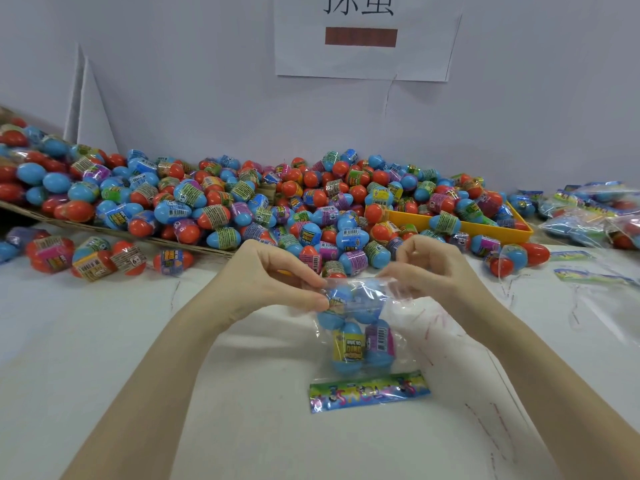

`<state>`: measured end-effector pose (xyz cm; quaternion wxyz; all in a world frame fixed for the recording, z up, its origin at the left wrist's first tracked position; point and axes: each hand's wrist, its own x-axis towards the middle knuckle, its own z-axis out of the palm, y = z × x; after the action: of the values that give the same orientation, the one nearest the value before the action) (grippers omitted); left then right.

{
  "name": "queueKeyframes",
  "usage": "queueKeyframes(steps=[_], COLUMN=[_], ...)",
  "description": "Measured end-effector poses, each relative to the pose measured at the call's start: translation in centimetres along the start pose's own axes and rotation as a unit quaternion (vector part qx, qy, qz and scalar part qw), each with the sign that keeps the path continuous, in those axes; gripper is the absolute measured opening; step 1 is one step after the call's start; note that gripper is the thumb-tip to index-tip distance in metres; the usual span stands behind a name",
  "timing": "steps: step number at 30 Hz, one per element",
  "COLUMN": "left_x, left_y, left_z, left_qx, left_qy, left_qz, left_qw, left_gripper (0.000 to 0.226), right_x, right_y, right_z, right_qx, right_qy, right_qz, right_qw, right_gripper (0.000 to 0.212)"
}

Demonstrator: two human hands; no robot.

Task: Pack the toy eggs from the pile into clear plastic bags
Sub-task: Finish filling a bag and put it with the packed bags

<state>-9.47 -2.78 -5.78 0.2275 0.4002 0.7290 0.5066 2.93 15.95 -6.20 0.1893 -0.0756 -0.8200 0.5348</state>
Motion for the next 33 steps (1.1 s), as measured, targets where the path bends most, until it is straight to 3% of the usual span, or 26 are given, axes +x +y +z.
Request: queueKeyframes(steps=[3,10,12,16,21,28,29,30,33], left_x=[-0.1,-0.2,-0.2,-0.3,-0.4,-0.1,-0.2,-0.2,-0.3], left_y=[0.0,0.1,0.0,-0.1,0.5,1.4,1.5,1.6,1.8], left_z=[0.2,0.1,-0.1,-0.1,0.4,2.1,2.2,2.3,2.5], left_qx=[-0.048,-0.063,-0.086,-0.085,-0.075,-0.142,-0.151,-0.157,-0.155], left_qy=[0.01,0.008,-0.014,-0.031,-0.052,0.075,0.084,0.092,0.086], left_qz=[0.023,0.026,0.014,-0.009,0.023,0.065,0.066,0.066,0.074], left_qw=[0.999,0.998,0.996,0.996,0.996,0.985,0.983,0.981,0.981], left_gripper=[0.024,0.029,0.018,0.029,0.019,0.016,0.014,0.012,0.013], right_x=[0.1,0.3,0.1,-0.2,-0.2,-0.4,-0.5,-0.5,-0.7], right_y=[-0.2,-0.1,-0.3,-0.9,-1.9,-2.9,-2.9,-3.0,-3.2], right_z=[0.4,0.5,0.4,0.5,1.1,1.3,1.3,1.3,1.7], right_qx=[-0.017,-0.015,-0.011,-0.078,0.026,0.055,0.034,-0.03,-0.27], right_qy=[-0.033,-0.079,-0.091,-0.13,-0.024,0.037,0.07,0.119,0.215], right_qz=[0.038,0.049,0.037,-0.005,-0.079,-0.046,-0.069,-0.117,-0.297], right_qw=[0.999,0.996,0.995,0.988,0.996,0.997,0.995,0.985,0.89], right_gripper=[0.056,0.053,0.05,0.066,0.016,0.01,0.004,0.012,0.018])
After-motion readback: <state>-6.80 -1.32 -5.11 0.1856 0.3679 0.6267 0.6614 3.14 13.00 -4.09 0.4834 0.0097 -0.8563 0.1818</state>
